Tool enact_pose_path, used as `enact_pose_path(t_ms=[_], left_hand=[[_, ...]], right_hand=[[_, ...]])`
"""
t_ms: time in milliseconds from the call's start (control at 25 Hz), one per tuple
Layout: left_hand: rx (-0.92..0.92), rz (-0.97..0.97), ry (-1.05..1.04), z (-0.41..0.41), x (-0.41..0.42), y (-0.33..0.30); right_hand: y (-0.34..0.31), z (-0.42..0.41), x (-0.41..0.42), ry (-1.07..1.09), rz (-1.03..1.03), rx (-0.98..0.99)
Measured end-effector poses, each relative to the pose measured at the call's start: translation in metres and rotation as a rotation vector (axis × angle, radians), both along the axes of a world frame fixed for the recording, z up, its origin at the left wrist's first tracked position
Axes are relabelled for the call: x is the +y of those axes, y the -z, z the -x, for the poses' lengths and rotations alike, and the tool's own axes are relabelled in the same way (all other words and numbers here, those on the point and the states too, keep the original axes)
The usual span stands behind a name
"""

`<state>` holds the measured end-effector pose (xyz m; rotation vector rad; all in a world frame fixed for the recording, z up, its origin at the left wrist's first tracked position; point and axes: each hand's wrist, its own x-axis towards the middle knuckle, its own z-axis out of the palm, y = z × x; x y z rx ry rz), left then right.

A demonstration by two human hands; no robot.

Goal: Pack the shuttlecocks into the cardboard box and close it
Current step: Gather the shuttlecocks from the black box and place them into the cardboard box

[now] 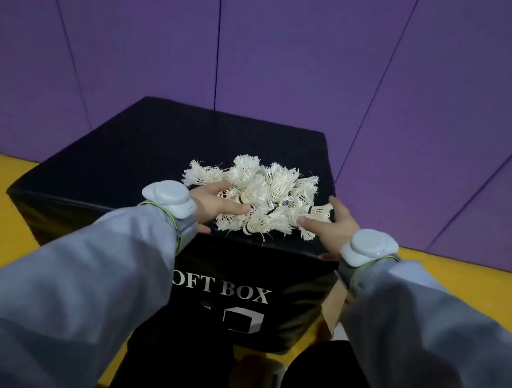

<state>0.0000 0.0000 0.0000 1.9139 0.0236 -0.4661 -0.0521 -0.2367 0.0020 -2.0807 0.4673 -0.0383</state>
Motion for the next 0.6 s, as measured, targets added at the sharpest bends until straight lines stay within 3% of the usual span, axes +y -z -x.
enact_pose_path(t_ms=[360, 600], left_hand=[[-0.08, -0.438, 0.077, -0.027, -0.024, 0.037], [-0.141, -0.378, 0.111, -0.045, -0.032, 0.046]], right_hand=[[0.039, -0.043, 0.015, -0.073, 0.223, 0.227], [0.043, -0.059, 0.026, -0.064, 0.056, 0.134]])
